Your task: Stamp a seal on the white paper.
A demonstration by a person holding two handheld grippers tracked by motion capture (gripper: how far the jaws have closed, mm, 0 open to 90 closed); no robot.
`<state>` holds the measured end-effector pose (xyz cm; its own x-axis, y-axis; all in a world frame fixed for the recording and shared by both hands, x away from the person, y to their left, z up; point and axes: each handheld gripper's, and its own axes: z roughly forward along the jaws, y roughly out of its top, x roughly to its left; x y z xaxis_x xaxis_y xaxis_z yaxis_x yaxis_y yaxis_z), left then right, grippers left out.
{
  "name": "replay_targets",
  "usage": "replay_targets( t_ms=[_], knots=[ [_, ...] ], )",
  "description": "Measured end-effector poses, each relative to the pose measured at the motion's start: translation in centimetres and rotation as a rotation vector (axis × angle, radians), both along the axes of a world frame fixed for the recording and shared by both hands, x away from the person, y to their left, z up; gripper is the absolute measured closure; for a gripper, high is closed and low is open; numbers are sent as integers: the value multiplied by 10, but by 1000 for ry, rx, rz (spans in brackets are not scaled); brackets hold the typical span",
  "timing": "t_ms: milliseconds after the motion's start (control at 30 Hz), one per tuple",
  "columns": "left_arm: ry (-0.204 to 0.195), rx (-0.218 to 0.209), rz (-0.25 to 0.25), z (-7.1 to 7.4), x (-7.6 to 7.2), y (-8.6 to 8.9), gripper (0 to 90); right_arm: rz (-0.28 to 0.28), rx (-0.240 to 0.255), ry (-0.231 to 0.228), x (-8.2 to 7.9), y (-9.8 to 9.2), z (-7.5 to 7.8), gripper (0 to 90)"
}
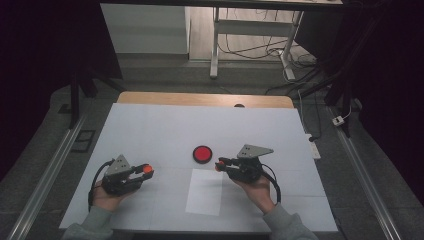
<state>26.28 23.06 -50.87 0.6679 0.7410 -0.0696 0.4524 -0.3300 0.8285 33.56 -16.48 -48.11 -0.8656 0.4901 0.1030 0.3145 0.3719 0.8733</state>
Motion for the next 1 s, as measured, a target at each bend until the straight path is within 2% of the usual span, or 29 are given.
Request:
replay_targets(
  t_ms=[500,633,1000],
  knots=[
    [-2,2,0,0,0,-1,643,53,-16,14,-13,9,-7,724],
    [-3,1,0,0,0,-1,642,67,-45,22,-14,13,-10,724],
    [-4,0,-2,0,0,0,642,79,-73,30,-15,19,-15,723]
  ],
)
